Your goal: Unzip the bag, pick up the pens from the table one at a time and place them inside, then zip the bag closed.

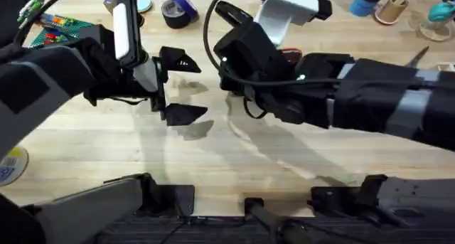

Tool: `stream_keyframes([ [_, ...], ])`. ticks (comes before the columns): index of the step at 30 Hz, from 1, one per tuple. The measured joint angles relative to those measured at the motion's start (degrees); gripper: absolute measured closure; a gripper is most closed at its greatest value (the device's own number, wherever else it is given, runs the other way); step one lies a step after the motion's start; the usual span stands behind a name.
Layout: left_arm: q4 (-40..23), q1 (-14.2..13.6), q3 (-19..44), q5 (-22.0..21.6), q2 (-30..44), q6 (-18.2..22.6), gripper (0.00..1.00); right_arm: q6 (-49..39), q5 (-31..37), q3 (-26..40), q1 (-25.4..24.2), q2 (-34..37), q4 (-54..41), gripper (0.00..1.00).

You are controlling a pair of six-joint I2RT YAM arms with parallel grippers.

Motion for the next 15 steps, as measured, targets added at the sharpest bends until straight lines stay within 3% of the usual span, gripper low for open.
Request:
stream_keyframes([
  [15, 0.0, 0.0, 0.0, 0.0, 0.0, 0.0, 0.006, -3.0, 0.6, -0.2, 0.0, -0.3, -0.2, 0.971],
])
